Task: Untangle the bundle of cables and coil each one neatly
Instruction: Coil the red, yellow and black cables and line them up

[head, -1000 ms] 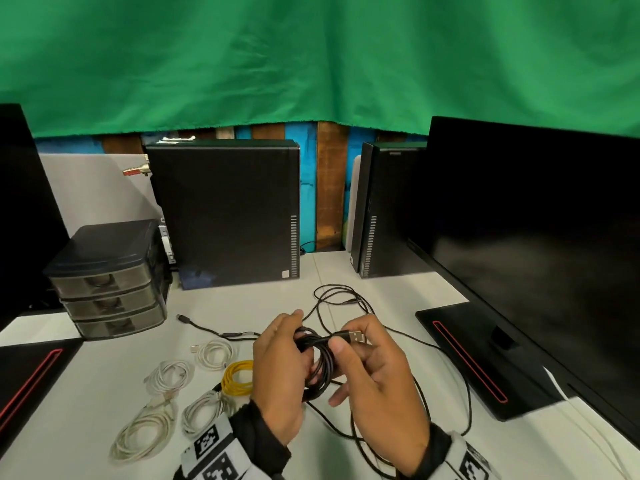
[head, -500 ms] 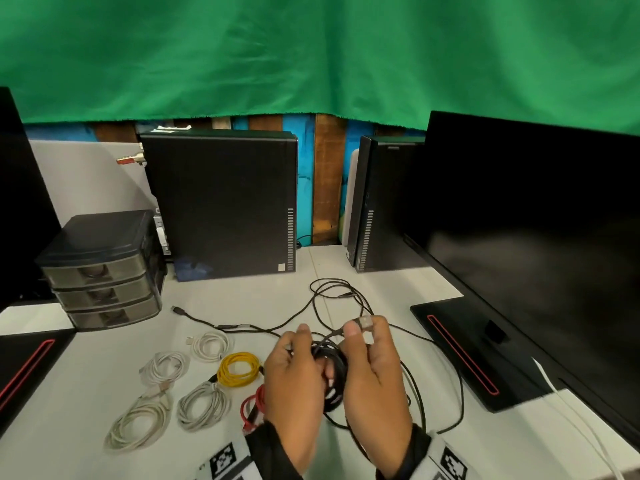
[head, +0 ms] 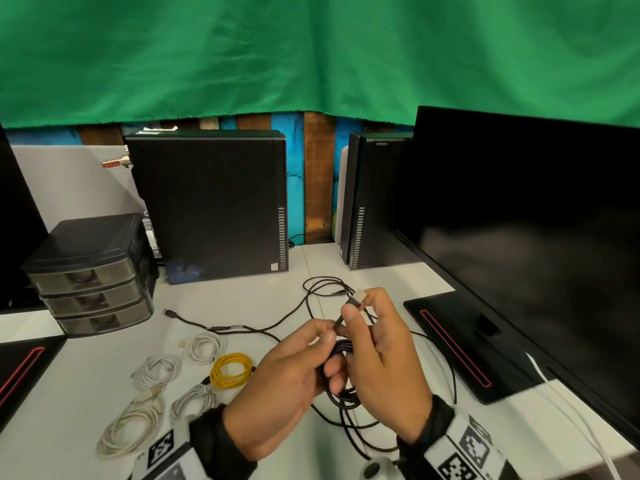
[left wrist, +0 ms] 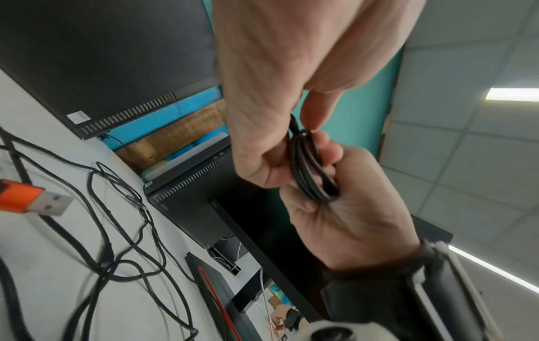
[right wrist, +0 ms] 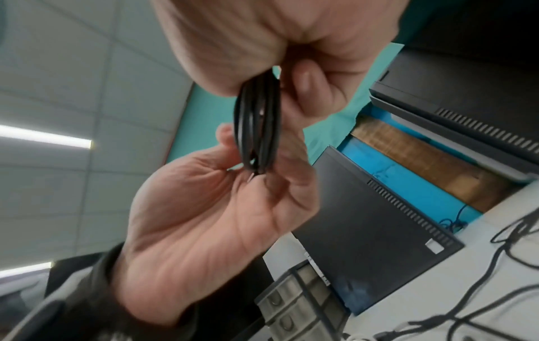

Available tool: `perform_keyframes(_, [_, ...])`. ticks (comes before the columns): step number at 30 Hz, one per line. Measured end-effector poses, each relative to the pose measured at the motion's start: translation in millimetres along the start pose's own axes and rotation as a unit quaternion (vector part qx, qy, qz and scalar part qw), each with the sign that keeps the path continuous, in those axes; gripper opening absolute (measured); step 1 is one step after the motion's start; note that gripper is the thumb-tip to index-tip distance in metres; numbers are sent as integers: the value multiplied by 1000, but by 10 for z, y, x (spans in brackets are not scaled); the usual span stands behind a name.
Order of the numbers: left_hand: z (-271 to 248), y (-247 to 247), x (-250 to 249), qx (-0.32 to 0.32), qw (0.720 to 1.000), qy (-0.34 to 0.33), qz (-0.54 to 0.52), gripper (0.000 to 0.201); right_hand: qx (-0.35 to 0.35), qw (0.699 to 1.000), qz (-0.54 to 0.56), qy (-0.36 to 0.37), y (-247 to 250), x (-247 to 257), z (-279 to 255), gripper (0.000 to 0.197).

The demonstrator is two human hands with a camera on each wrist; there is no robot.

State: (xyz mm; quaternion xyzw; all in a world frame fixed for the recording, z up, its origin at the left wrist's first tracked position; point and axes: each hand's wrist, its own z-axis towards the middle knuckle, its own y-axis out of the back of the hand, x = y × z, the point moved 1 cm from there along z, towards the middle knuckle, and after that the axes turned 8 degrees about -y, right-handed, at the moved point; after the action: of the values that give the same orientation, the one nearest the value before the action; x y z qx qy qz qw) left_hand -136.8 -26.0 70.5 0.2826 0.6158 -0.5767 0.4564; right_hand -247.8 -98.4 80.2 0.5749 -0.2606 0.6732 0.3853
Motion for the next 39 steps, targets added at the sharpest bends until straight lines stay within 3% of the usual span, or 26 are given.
perform_keyframes(4, [8, -83, 0, -21, 998, -53, -29, 24, 2, 989, 138, -60, 10, 57, 50, 15])
perform_keyframes(8, [42, -130, -52, -57, 995, -84, -11, 32, 11, 990, 130, -45, 78, 82, 64, 11])
perform_keyframes(12, [81, 16, -110, -126, 984, -119, 43, 33, 43, 999, 22, 14, 130, -18, 85, 42])
perform_keyframes(14, [81, 48, -117, -143, 971, -157, 104, 30, 20, 994, -79, 72, 140, -65, 92, 45])
perform_keyframes(18, [80, 45, -58, -147, 951, -199, 186, 34, -53, 936, -286, 200, 119, -150, 120, 47])
perform_keyframes(21, [77, 48, 0, -117, 941, -200, 247, 34, -86, 887, -384, 241, 117, -232, 149, 44])
perform_keyframes(24, [51, 54, 14, -86, 908, -222, 344, 37, -115, 855, -431, 265, 98, -283, 159, 40])
perform_keyframes(26, [27, 31, -20, -71, 898, -224, 371, 31, -121, 860, -419, 264, 91, -298, 153, 32])
perform_keyframes(32, [15, 5, -73, -70, 926, -192, 317, 18, -80, 936, -306, 151, 76, -362, 139, 28])
perform_keyframes(35, [11, 46, -66, -76, 929, -164, 323, 20, -70, 943, -299, 129, 83, -355, 145, 28])
perform_keyframes(39, [81, 168, -50, -126, 911, -161, 358, 15, -49, 966, -242, 82, 54, -304, 134, 21])
